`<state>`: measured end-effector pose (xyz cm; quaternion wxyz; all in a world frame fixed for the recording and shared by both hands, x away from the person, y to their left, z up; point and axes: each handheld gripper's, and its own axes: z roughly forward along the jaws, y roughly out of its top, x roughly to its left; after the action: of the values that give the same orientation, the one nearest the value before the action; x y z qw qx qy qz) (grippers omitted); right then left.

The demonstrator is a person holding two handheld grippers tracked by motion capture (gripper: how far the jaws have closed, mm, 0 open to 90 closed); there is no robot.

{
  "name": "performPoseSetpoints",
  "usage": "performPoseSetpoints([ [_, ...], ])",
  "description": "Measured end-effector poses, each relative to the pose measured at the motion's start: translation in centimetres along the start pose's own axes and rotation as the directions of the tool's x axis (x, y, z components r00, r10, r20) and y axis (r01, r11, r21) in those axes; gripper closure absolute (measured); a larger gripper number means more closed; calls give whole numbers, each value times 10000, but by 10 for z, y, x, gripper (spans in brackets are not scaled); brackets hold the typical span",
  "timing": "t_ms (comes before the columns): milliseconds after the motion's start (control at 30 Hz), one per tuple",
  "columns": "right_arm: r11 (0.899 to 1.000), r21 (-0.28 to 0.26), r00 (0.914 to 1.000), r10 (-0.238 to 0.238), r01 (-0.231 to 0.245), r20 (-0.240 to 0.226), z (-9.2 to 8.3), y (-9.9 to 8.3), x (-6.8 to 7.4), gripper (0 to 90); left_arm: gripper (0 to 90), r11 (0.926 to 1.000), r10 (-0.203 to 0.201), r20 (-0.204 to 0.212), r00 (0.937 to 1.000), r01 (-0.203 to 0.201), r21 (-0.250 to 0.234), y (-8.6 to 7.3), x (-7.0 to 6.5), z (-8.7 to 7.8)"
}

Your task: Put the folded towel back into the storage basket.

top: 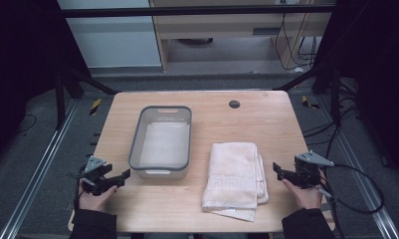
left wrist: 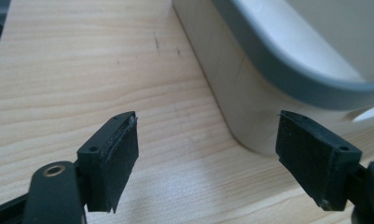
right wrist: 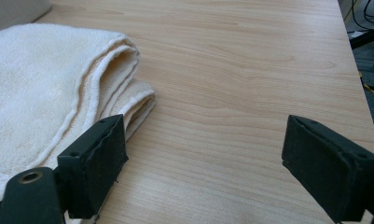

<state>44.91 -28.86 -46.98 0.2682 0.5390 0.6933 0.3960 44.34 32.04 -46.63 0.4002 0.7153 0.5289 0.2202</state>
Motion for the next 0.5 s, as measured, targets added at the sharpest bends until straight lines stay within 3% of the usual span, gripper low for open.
performPoseSetpoints([
  [167, 9998, -205, 10000, -46, 45, -32, -3, 2, 1, 148, 219, 9991, -20, 42, 10000, 21, -412, 4, -3, -8],
  [500, 9993, -339, 9996, -186, 178, -228, -8, 7, 7, 168, 270, 9969, -146, 300, 9994, 169, -767, 10, -8, -18],
])
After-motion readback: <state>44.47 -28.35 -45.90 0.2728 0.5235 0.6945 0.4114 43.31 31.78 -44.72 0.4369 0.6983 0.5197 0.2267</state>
